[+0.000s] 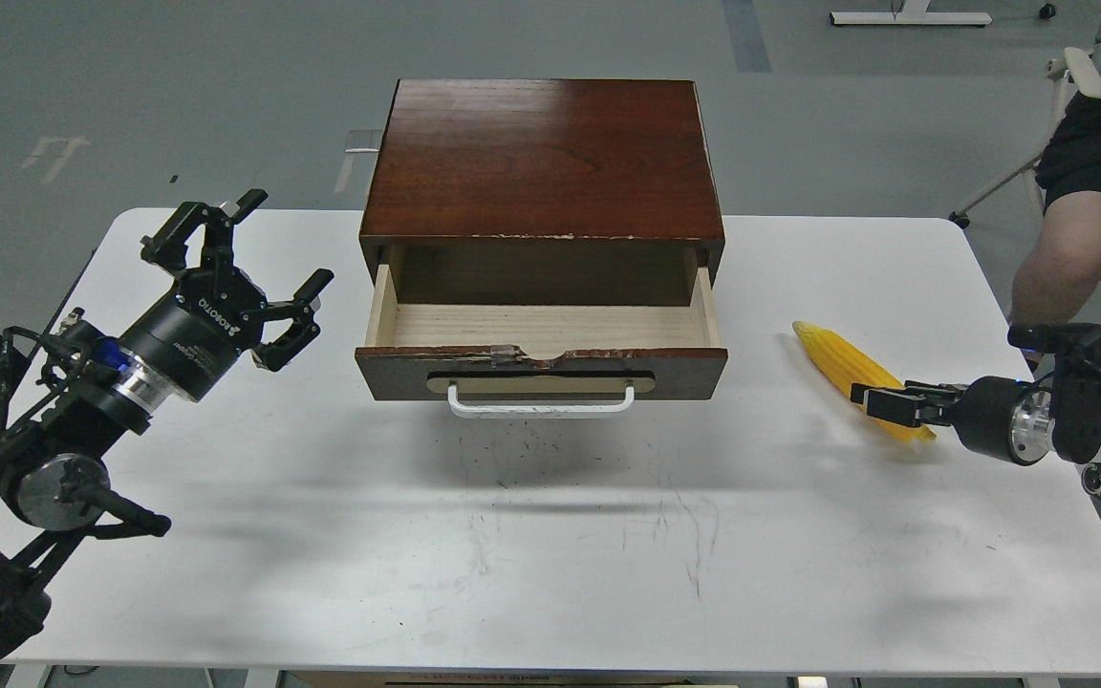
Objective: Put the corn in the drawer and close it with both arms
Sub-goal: 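Close the right gripper on the yellow corn cob, then lift the corn cob with the right gripper over the open drawer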
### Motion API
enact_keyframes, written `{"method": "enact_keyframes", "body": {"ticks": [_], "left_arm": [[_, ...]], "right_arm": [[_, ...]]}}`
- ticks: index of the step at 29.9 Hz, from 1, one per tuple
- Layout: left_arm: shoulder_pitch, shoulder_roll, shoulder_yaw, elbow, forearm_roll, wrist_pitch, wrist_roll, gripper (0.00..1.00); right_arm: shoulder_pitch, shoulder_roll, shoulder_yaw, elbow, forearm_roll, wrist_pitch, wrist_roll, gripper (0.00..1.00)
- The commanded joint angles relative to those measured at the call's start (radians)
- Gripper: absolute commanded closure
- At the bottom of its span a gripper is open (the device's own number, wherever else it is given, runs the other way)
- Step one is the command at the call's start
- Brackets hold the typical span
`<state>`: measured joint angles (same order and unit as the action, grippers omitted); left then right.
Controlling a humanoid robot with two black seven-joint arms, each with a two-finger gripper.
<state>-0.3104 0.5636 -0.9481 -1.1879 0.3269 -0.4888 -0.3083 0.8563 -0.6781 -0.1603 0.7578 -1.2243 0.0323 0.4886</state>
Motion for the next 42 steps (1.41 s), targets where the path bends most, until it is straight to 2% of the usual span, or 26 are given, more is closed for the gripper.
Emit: {"method": "enact_keyframes", "body": {"ticks": [1,2,3,5,10,13,16,18,22,28,32,38,42], "left_arm": [[0.001,-0.004,0.000,0.001,0.001,0.000,0.000,0.00],[-0.001,-0.004,0.000,-0.001,0.001,0.000,0.000,0.00],[0.001,-0.004,0.000,0.001,0.001,0.000,0.000,0.00],[-0.001,-0.004,0.000,0.001,0.001,0.000,0.000,0.00],[-0.001,-0.004,-0.001,0.001,0.000,0.000,0.000,0.00],[0.001,-0.002,-0.008,-0.001,0.000,0.000,0.000,0.00],[-0.001,-0.002,-0.008,-0.001,0.000,0.000,0.000,0.00],[-0.001,-0.004,-0.008,-0.001,0.000,0.000,0.000,0.00],[0.001,-0.004,-0.008,-0.001,0.000,0.000,0.000,0.00],[0.001,-0.002,-0.018,0.001,0.000,0.000,0.002,0.00],[-0.001,0.001,-0.018,-0.001,0.000,0.000,0.003,0.00],[0.001,0.004,-0.018,-0.001,0.000,0.000,0.003,0.00],[0.001,0.002,-0.020,-0.001,0.000,0.000,0.003,0.00]], "right_arm": [[-0.002,0.000,-0.002,0.002,0.002,0.000,0.000,0.69],[-0.002,0.000,-0.002,0.003,0.002,0.000,0.000,0.76],[0.000,-0.001,-0.001,0.005,0.003,0.000,0.000,0.90],[0.007,0.000,0.001,0.014,0.006,0.000,0.000,0.99],[0.052,-0.014,0.024,0.066,0.016,-0.003,0.000,0.99],[0.130,-0.095,0.077,0.185,0.064,0.006,0.000,0.99],[0.225,-0.149,0.082,0.288,0.175,0.015,0.000,0.98],[0.356,-0.169,0.073,0.343,0.218,0.047,0.000,0.98],[0.515,-0.167,0.036,0.376,0.223,0.118,0.000,0.98],[0.780,-0.066,-0.109,0.457,0.212,0.166,0.000,0.95],[0.933,0.070,-0.247,0.523,0.181,0.166,0.000,0.95],[0.955,0.156,-0.321,0.538,-0.072,0.147,0.000,0.95],[0.945,0.210,-0.396,0.517,-0.187,0.062,0.000,0.95]]}}
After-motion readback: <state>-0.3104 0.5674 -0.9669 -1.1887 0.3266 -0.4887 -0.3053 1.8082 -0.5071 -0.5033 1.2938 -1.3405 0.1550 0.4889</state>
